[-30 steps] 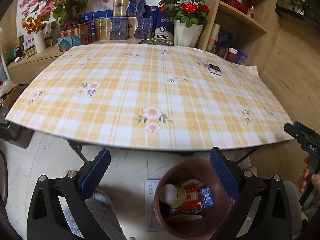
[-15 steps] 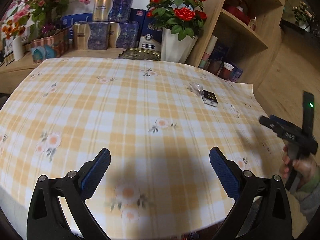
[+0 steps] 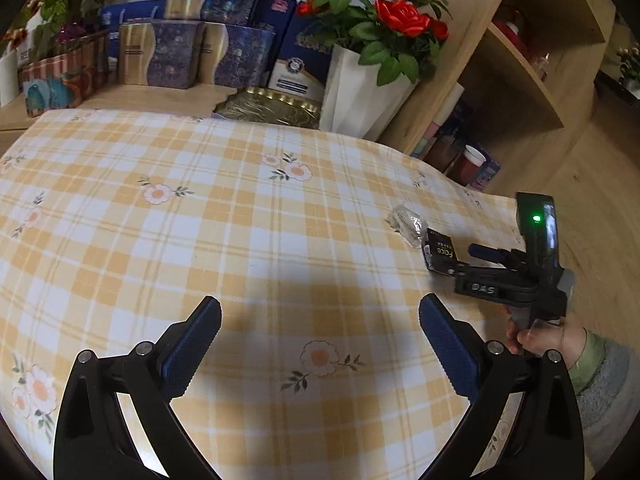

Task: Collect trash
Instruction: 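Move the left tool to the clear wrapper while the right grasps the black Face pack, then grasp the clear plastic wrapper with the left tool and lift it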

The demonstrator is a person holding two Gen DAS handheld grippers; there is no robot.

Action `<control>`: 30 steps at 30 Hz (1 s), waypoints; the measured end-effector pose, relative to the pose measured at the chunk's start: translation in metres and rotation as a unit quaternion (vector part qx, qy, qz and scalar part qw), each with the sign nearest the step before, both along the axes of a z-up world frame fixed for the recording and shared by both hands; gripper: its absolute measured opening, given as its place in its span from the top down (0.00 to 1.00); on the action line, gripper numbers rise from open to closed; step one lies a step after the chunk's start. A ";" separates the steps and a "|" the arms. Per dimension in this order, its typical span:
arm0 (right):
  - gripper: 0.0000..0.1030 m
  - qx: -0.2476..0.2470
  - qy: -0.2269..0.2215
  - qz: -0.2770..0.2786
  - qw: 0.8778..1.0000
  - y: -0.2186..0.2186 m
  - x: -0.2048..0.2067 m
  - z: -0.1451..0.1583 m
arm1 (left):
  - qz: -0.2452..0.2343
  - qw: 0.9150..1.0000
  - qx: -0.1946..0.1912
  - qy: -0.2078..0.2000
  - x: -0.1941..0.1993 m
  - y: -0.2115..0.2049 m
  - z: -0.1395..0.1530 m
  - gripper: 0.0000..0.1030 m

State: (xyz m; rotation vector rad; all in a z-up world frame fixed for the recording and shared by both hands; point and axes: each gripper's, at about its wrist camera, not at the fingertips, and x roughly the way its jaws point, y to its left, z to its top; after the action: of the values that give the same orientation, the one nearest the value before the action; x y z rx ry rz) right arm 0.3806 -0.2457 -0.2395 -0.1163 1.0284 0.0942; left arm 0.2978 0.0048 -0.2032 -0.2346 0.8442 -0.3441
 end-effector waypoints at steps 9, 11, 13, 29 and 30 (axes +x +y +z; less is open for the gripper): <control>0.54 0.042 0.016 0.012 0.999 -0.011 0.008 -0.008 | -0.035 0.999 -0.009 -0.008 0.049 -0.036 0.002 0.06; 0.60 0.031 0.004 0.011 0.999 -0.013 0.000 -0.004 | -0.030 0.999 -0.041 0.017 0.073 -0.047 -0.008 0.06; 0.66 0.032 -0.019 -0.001 0.999 -0.021 -0.017 0.004 | -0.030 0.997 -0.062 0.040 0.093 -0.061 -0.017 0.13; 0.70 0.113 -0.086 -0.076 0.987 -0.094 -0.166 0.041 | -0.044 0.995 0.004 0.092 0.158 -0.184 -0.053 0.79; 0.70 0.119 -0.088 -0.083 0.986 -0.100 -0.177 0.043 | -0.034 0.995 -0.007 0.096 0.156 -0.181 -0.051 0.82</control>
State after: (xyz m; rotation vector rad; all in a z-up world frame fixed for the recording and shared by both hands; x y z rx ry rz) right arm 0.2041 -0.3459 -0.1963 0.1748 0.8395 0.0535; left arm 0.4536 -0.1765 -0.2543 -0.2559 1.0407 -0.3956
